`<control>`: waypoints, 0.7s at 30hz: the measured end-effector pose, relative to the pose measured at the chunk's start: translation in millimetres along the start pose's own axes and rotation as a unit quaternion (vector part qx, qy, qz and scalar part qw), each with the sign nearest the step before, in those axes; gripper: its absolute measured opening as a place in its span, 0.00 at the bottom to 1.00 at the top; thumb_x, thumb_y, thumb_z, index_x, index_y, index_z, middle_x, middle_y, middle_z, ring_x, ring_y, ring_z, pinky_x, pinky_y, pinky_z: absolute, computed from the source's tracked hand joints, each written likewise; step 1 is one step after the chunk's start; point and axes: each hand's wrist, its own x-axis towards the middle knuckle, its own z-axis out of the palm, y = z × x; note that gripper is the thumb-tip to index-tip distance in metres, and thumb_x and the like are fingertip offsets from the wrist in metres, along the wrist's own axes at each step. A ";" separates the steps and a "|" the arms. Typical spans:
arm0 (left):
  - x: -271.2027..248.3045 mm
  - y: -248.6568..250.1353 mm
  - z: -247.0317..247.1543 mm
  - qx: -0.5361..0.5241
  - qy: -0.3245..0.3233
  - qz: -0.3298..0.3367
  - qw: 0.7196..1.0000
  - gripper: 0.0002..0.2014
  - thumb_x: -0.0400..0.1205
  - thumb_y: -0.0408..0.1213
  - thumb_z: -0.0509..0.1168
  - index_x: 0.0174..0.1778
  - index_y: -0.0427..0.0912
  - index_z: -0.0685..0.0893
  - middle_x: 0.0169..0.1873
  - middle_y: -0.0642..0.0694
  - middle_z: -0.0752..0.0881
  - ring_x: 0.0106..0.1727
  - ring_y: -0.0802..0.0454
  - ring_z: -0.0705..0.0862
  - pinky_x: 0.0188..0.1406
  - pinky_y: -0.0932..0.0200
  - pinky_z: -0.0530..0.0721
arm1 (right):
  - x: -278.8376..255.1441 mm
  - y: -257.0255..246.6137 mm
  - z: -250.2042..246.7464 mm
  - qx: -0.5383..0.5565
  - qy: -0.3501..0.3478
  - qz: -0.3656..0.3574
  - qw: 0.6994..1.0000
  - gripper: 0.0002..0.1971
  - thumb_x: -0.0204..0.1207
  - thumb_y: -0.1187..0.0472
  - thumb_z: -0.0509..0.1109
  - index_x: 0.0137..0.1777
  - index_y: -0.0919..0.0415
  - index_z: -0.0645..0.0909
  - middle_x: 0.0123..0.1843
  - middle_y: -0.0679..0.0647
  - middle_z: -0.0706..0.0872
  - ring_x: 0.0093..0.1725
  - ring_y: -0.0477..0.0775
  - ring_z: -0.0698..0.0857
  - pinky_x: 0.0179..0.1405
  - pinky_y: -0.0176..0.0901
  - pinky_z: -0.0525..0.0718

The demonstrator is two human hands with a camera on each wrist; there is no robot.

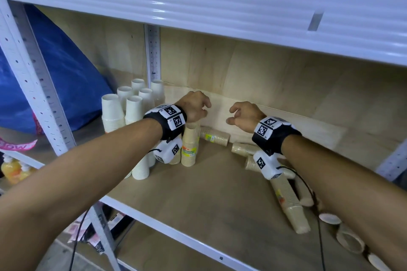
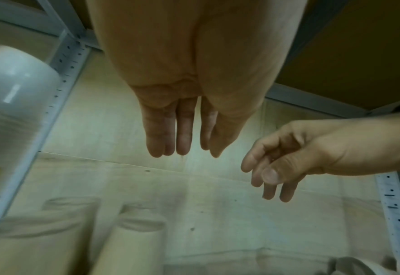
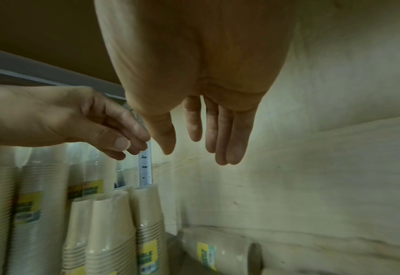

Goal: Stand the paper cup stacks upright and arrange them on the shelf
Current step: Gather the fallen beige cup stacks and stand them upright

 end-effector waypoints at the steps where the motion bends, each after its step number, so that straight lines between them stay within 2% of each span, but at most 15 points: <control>1: 2.5 7.1 2.3 -0.006 -0.001 0.005 1.000 0.17 0.81 0.37 0.68 0.67 0.45 0.84 0.63 0.45 0.83 0.65 0.48 0.81 0.61 0.60 0.77 | -1.8 7.9 -3.7 -0.005 -0.001 0.008 1.000 0.20 0.71 0.51 0.78 0.61 0.55 0.82 0.54 0.53 0.86 0.56 0.55 0.85 0.56 0.43 0.79; 8: 18.0 43.8 32.8 -0.038 -0.038 0.033 0.998 0.17 0.81 0.39 0.70 0.66 0.46 0.84 0.64 0.44 0.83 0.66 0.48 0.81 0.66 0.56 0.78 | -22.5 63.4 -19.9 -0.036 -0.013 0.071 0.997 0.20 0.68 0.50 0.78 0.59 0.52 0.81 0.57 0.52 0.84 0.55 0.54 0.83 0.51 0.42 0.78; 14: 33.3 65.5 70.4 -0.063 -0.093 0.054 0.992 0.19 0.80 0.38 0.72 0.68 0.45 0.84 0.64 0.43 0.83 0.64 0.47 0.82 0.64 0.60 0.77 | -57.1 110.8 -13.4 -0.034 -0.013 0.124 0.992 0.18 0.67 0.50 0.78 0.55 0.50 0.81 0.53 0.52 0.84 0.51 0.53 0.84 0.47 0.42 0.81; 17: 40.8 69.4 93.8 -0.078 -0.127 0.045 0.988 0.21 0.79 0.38 0.72 0.69 0.46 0.82 0.64 0.43 0.82 0.63 0.47 0.82 0.60 0.61 0.77 | -74.6 129.0 -3.2 -0.049 -0.020 0.158 0.986 0.19 0.66 0.48 0.78 0.55 0.47 0.80 0.52 0.50 0.84 0.50 0.52 0.84 0.37 0.39 0.77; 18: 43.2 69.5 101.4 -0.080 -0.136 0.044 0.986 0.21 0.79 0.38 0.72 0.70 0.46 0.82 0.64 0.43 0.82 0.63 0.47 0.82 0.59 0.61 0.77 | -79.0 133.4 -0.3 -0.055 -0.019 0.167 0.984 0.18 0.65 0.47 0.78 0.54 0.46 0.79 0.52 0.49 0.85 0.50 0.51 0.84 0.37 0.39 0.77; 19: 45.9 69.1 108.9 -0.083 -0.144 0.045 0.985 0.22 0.79 0.38 0.72 0.70 0.47 0.81 0.65 0.43 0.82 0.63 0.47 0.82 0.58 0.61 0.77 | -83.2 137.0 2.3 -0.058 -0.023 0.173 0.983 0.18 0.64 0.46 0.77 0.53 0.45 0.79 0.53 0.49 0.85 0.51 0.52 0.84 0.41 0.41 0.80; 21: 51.0 67.5 122.2 -0.086 -0.157 0.044 0.983 0.22 0.79 0.37 0.73 0.70 0.47 0.81 0.66 0.42 0.82 0.63 0.47 0.82 0.56 0.61 0.77 | -90.5 144.4 8.3 -0.074 -0.045 0.172 0.981 0.23 0.64 0.44 0.76 0.58 0.48 0.80 0.60 0.50 0.83 0.59 0.54 0.82 0.58 0.49 0.82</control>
